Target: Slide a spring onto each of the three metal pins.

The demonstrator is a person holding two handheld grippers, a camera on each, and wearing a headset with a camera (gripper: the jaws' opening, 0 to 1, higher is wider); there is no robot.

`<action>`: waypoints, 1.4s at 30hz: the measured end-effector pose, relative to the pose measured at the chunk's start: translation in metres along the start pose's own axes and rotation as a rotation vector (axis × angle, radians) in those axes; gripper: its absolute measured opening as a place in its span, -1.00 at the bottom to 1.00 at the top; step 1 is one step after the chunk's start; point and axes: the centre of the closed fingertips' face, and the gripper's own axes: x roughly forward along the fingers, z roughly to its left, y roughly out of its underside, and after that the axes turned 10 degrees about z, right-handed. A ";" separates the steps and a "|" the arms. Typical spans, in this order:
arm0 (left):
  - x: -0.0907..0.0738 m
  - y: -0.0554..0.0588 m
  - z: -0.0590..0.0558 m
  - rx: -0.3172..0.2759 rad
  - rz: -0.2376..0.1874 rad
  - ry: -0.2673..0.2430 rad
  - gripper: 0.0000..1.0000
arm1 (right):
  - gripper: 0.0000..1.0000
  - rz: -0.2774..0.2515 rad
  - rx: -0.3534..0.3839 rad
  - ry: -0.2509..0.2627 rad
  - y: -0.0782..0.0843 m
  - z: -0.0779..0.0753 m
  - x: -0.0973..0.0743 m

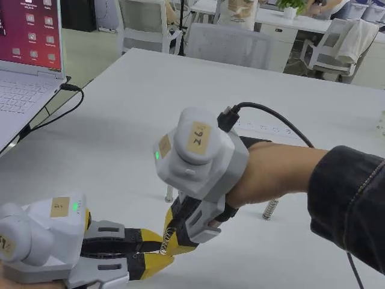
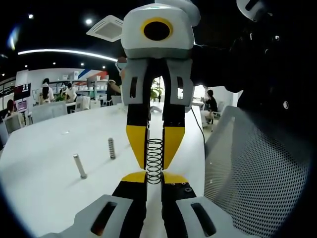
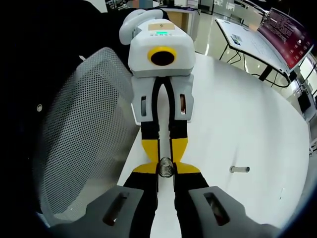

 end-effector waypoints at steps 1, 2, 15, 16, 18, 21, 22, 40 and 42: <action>0.000 0.000 0.000 -0.001 0.000 0.000 -0.96 | -0.83 0.002 0.001 -0.001 0.000 0.000 0.000; 0.000 0.000 0.000 -0.001 0.000 0.001 -0.95 | -0.83 0.004 0.002 -0.003 0.001 0.000 0.000; 0.002 0.003 -0.003 -0.007 0.011 0.006 -0.87 | -0.83 0.014 0.002 -0.003 0.004 -0.001 0.000; 0.002 0.004 -0.002 -0.009 0.012 0.004 -0.84 | -0.83 0.013 0.004 -0.002 0.004 -0.002 0.000; 0.002 0.005 -0.002 -0.014 0.013 0.000 -0.77 | -0.83 0.012 0.007 -0.001 0.005 -0.003 0.000; 0.001 0.007 0.001 -0.018 0.013 -0.015 -0.66 | -0.83 0.013 0.013 0.003 0.007 -0.005 -0.001; 0.001 0.007 0.002 -0.019 0.011 -0.021 -0.60 | -0.83 0.013 0.016 0.004 0.008 -0.006 -0.001; -0.003 0.014 0.018 -0.032 0.023 -0.098 0.01 | -0.83 0.019 0.048 0.023 0.021 -0.017 -0.007; -0.004 0.016 0.020 -0.037 0.026 -0.109 0.10 | -0.83 0.020 0.054 0.029 0.023 -0.020 -0.009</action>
